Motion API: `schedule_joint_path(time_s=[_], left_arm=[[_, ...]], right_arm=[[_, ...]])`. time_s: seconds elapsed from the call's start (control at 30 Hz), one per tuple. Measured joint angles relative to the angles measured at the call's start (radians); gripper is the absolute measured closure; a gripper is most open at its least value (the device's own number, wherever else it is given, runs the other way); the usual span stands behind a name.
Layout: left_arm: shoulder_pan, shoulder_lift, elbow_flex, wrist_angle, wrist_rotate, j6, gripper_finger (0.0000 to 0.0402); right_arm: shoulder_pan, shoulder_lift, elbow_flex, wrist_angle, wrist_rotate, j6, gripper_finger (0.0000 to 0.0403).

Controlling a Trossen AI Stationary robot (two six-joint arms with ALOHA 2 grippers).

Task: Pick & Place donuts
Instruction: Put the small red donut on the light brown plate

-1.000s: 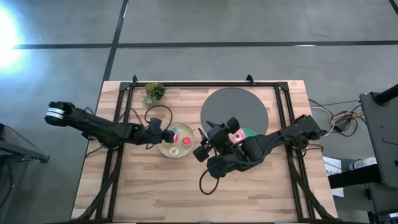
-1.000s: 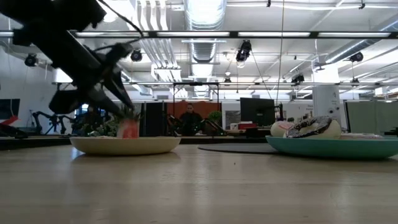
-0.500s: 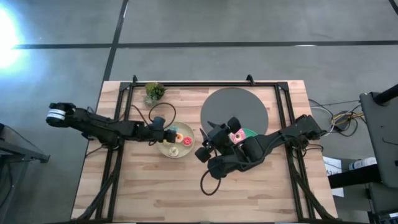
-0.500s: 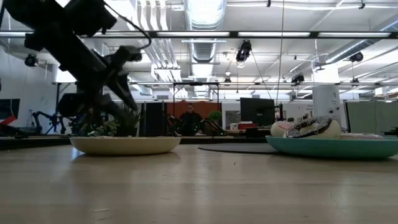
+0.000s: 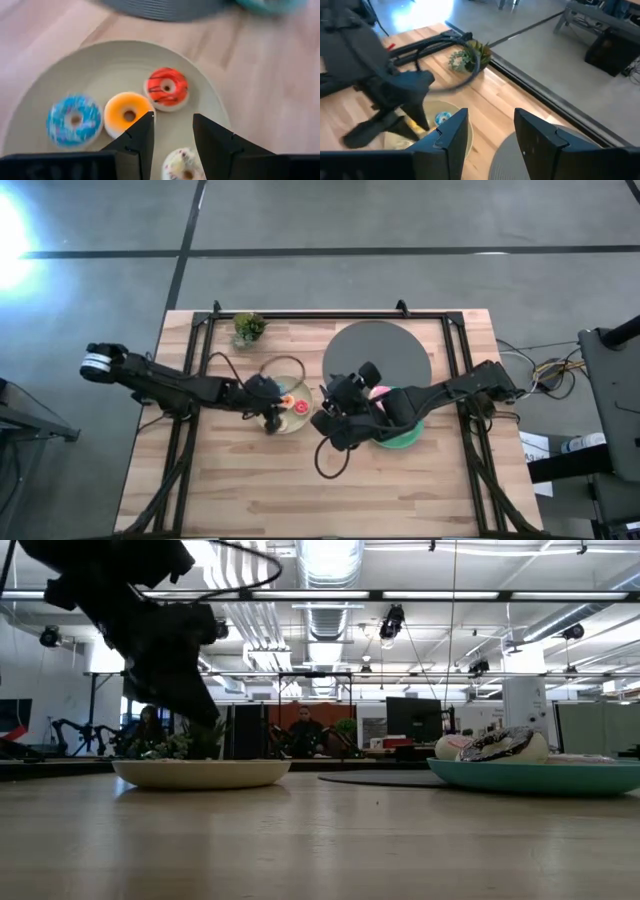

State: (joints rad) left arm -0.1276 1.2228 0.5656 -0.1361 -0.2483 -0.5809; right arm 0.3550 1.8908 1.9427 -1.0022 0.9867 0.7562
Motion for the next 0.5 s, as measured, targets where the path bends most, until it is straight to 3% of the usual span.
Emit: schedule_joint_path(time_s=[0.13,0.5], left_arm=[[-0.021,0.054,0.062,-0.088,-0.034,0.250,0.0291],[-0.019,0.155,0.090,-0.127,-0.082,0.389,0.0291]], right_arm=[[0.000,0.000,0.006,-0.043,-0.034,0.005,0.0252],[0.000,0.000,-0.009,-0.127,-0.025,0.062,0.0266]])
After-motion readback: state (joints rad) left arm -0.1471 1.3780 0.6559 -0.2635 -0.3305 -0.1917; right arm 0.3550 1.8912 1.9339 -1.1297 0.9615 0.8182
